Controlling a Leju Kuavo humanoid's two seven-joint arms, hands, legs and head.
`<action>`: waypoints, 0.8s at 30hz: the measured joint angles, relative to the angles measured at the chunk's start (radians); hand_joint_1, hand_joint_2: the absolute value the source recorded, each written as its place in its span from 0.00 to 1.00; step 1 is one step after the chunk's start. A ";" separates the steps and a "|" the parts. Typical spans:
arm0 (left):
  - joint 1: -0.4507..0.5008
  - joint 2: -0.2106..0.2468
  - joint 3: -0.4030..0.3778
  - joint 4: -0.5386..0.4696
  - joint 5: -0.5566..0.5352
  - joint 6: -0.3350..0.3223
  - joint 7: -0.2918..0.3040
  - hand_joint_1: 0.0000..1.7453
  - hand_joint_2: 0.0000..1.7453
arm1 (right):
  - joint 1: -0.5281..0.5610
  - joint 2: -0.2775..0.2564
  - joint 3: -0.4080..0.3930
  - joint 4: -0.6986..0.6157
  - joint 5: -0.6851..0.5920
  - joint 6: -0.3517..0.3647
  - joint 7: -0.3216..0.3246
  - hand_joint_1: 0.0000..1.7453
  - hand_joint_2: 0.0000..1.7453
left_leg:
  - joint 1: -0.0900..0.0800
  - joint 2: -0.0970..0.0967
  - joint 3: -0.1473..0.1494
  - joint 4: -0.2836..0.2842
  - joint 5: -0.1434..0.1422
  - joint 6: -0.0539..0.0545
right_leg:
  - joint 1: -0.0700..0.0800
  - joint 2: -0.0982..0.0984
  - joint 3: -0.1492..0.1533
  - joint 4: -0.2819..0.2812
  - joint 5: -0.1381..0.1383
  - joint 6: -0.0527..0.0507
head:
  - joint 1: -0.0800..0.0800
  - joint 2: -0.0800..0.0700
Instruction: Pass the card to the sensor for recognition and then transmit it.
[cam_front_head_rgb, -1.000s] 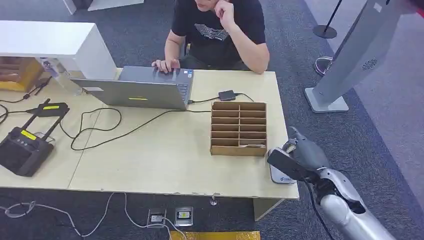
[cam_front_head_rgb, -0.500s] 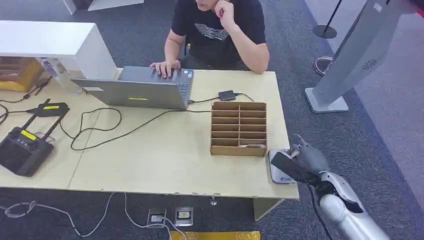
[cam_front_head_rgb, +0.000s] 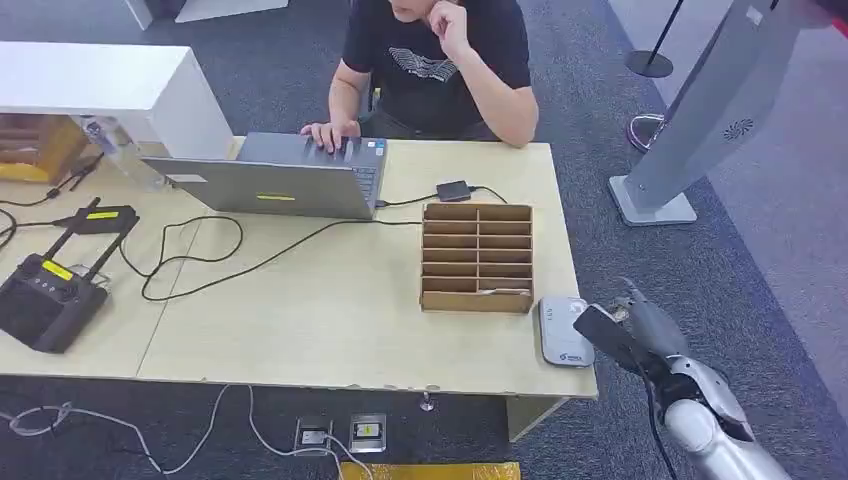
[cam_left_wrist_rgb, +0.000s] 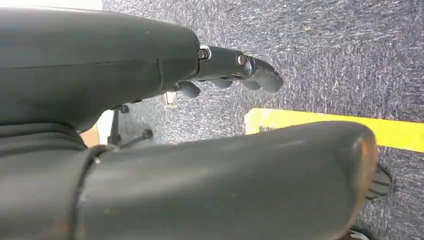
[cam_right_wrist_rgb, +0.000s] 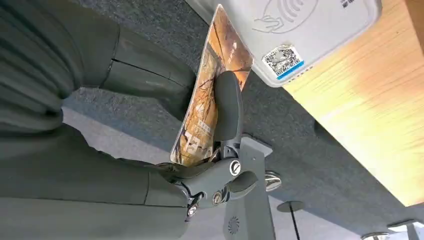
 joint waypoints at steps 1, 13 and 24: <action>0.000 0.000 0.000 0.000 -0.001 0.000 -0.002 0.00 0.00 | 0.002 -0.004 -0.002 -0.005 -0.008 -0.002 0.004 1.00 1.00 | 0.000 0.000 0.000 0.000 0.000 0.000 | 0.000 0.000 0.000 0.000 0.000 0.000 | 0.000 0.000; 0.000 0.000 0.000 0.000 -0.009 -0.001 -0.019 0.00 0.00 | 0.016 -0.039 -0.051 -0.297 -0.066 0.072 0.077 1.00 1.00 | 0.000 0.000 -0.001 0.000 0.000 0.000 | 0.000 0.000 0.000 0.000 0.000 -0.001 | 0.000 0.000; 0.000 -0.002 0.000 0.000 0.009 -0.010 -0.020 0.00 0.00 | -0.078 0.027 -0.109 -0.558 0.012 0.201 0.055 1.00 1.00 | 0.001 0.000 -0.001 0.000 0.001 -0.001 | 0.001 0.000 0.000 0.000 0.000 -0.001 | 0.000 0.000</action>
